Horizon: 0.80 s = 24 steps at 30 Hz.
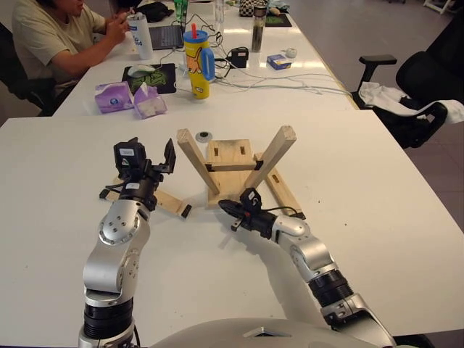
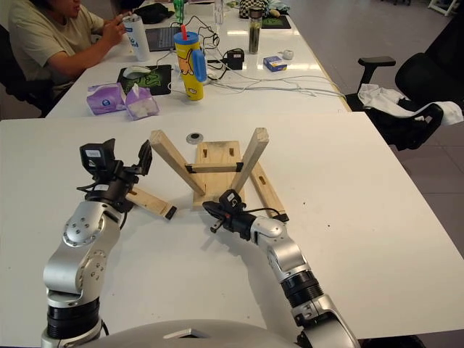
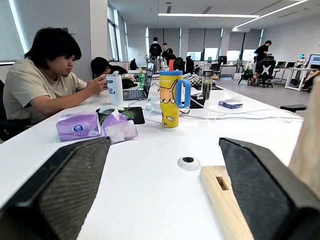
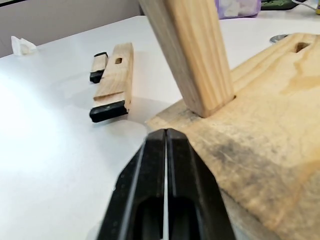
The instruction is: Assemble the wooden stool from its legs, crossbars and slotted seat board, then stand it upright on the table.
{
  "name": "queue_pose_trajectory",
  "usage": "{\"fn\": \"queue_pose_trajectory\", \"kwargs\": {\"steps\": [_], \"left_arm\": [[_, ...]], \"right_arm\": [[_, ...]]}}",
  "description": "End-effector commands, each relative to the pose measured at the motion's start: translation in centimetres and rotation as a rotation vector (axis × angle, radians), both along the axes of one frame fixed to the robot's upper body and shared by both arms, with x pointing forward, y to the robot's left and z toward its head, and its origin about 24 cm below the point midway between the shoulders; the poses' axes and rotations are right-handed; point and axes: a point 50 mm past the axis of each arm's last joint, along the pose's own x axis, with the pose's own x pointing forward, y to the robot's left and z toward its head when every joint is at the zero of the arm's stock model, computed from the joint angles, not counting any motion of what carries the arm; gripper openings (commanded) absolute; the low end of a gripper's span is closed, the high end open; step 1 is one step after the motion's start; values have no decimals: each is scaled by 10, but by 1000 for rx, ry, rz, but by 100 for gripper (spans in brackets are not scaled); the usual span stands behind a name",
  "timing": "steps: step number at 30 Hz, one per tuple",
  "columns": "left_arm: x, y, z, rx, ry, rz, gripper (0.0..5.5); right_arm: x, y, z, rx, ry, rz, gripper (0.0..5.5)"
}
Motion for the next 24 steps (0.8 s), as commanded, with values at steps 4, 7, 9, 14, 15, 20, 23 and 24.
{"fn": "queue_pose_trajectory", "kwargs": {"steps": [4,7,9,14,15,20,23,24], "left_arm": [[-12,6,-7,40,24,62,401],[-12,8,-7,24,14,70,360],[-12,9,-6,41,9,78,325],[-13,12,-3,84,-13,118,258],[-12,13,-1,105,-27,125,235],[0,3,12,207,-89,44,224],[4,-21,17,185,-128,-93,224],[5,-37,15,197,-117,-200,224]], "right_arm": [[-40,-34,51,102,-97,-105,0],[-44,-51,63,103,-122,-230,0],[-45,-65,61,87,-113,-316,0],[-26,-108,63,26,-161,-635,0],[-18,-116,68,17,-189,-706,0],[12,-119,93,68,-265,-822,0],[20,-96,102,87,-292,-736,0],[20,-78,104,67,-323,-643,0]]}}
